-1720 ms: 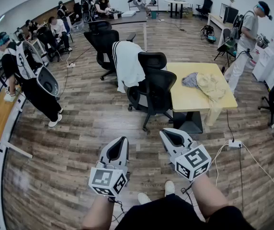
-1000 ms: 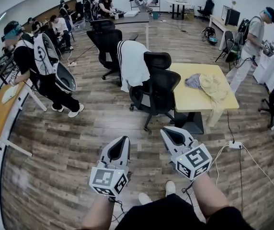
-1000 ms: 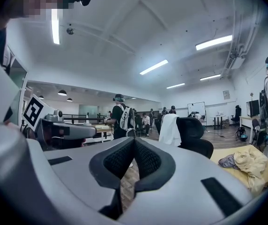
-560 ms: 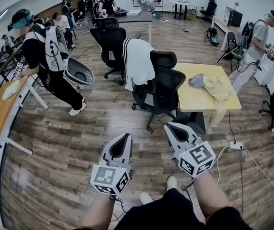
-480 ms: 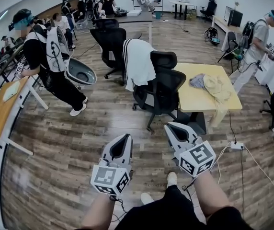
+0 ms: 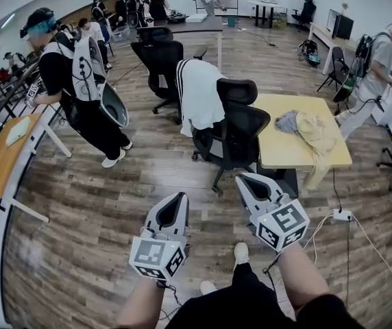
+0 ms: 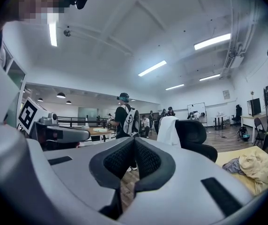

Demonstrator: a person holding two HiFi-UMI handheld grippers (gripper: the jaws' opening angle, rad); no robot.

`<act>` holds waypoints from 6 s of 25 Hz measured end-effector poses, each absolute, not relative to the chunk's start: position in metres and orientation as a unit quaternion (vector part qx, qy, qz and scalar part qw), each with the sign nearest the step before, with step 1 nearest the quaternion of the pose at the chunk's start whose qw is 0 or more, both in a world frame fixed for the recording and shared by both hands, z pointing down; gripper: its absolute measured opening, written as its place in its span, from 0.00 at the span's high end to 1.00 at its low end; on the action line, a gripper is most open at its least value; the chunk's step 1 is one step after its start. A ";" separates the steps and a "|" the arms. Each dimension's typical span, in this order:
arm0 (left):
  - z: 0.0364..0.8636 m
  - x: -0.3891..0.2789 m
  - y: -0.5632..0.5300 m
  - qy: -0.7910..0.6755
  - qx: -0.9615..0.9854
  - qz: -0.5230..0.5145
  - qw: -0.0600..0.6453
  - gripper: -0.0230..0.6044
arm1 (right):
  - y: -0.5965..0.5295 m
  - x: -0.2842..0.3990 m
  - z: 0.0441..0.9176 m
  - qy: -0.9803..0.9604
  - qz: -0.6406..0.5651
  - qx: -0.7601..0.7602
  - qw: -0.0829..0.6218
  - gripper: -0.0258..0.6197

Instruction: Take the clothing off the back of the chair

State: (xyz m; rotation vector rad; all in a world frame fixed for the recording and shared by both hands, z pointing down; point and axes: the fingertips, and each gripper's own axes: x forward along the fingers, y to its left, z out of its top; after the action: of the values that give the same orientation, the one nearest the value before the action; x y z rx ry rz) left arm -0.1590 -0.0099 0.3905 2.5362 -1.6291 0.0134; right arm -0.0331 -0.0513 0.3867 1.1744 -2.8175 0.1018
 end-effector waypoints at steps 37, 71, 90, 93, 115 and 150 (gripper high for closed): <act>0.385 -0.094 -0.238 -0.612 0.789 0.006 0.054 0.93 | -0.287 0.042 0.394 -0.947 0.047 0.314 0.038 0.94; 0.392 -0.116 -0.362 -0.611 0.787 0.037 0.073 0.35 | -0.371 0.038 0.411 -0.950 0.061 0.304 0.035 0.94; 0.400 -0.147 -0.494 -0.497 0.859 0.058 0.106 0.23 | -0.441 0.014 0.426 -0.917 0.089 0.386 0.045 0.94; 0.407 -0.144 -0.507 -0.472 0.871 0.060 0.120 0.20 | -0.450 0.012 0.430 -0.914 0.092 0.392 0.044 0.94; 0.413 -0.127 -0.517 -0.382 0.912 0.046 0.142 0.43 | -0.471 0.022 0.436 -0.905 0.107 0.411 0.032 0.94; 0.357 -0.127 -0.286 -0.579 0.809 -0.035 0.101 0.81 | -0.313 0.054 0.392 -0.954 0.065 0.292 0.022 0.94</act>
State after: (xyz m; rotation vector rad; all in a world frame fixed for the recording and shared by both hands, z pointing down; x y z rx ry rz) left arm -0.1266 -0.2856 0.3571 2.3884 -1.7089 -0.1035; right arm 0.0537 -0.3125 0.3920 0.9032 -2.9559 0.2004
